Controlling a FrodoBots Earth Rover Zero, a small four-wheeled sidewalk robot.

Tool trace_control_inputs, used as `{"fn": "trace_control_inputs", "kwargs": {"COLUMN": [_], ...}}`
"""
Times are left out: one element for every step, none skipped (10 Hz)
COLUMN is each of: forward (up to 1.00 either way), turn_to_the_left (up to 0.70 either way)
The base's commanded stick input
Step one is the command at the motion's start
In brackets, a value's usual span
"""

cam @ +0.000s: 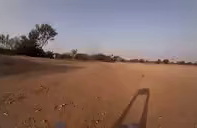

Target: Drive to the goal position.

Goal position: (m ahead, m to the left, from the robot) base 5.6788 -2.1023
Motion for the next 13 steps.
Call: {"fn": "trace_control_inputs", "kwargs": {"forward": [0.59, 0.59, 0.59, 0.59, 0.59, 0.59, 0.59, 0.59, 0.59, 0.59, 0.59, 0.59, 0.59], "turn_to_the_left": [0.0, 0.0, 0.0, 0.0, 0.0, 0.0, 0.0, 0.0, 0.0, 0.0, 0.0, 0.0, 0.0]}}
